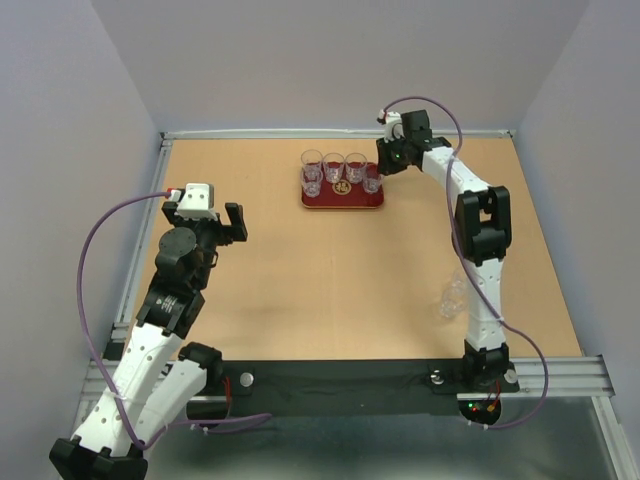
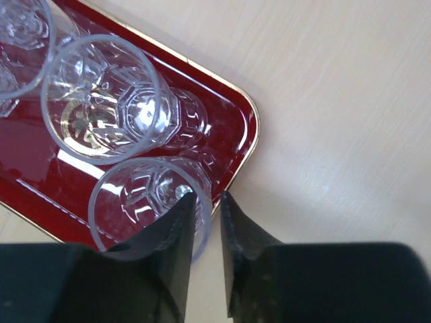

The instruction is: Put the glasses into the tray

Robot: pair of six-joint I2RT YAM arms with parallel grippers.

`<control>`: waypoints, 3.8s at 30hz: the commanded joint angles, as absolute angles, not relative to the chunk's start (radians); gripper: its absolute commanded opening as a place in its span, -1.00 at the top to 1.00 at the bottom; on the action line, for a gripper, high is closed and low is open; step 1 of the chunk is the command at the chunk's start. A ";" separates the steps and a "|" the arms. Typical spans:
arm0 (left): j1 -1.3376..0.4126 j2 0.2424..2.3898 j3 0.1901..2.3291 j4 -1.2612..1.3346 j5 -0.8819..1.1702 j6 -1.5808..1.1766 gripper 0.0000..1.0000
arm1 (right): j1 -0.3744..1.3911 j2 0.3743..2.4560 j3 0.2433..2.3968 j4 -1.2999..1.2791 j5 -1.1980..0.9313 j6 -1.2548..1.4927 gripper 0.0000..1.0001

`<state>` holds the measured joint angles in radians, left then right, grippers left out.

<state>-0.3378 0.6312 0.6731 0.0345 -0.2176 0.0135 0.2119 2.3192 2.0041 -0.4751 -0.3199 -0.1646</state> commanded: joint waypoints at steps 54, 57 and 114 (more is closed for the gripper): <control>-1.031 1.409 0.845 0.535 0.200 -0.690 -0.79 | -0.140 1.196 0.923 -0.344 -0.433 -0.253 -0.30; -1.094 1.570 0.960 0.502 0.170 -0.736 -0.61 | -0.149 1.198 0.923 -0.339 -0.417 -0.244 -0.31; -0.879 1.775 1.318 -0.017 -0.434 -0.375 1.00 | -0.175 1.181 0.908 -0.314 -0.388 -0.216 -0.32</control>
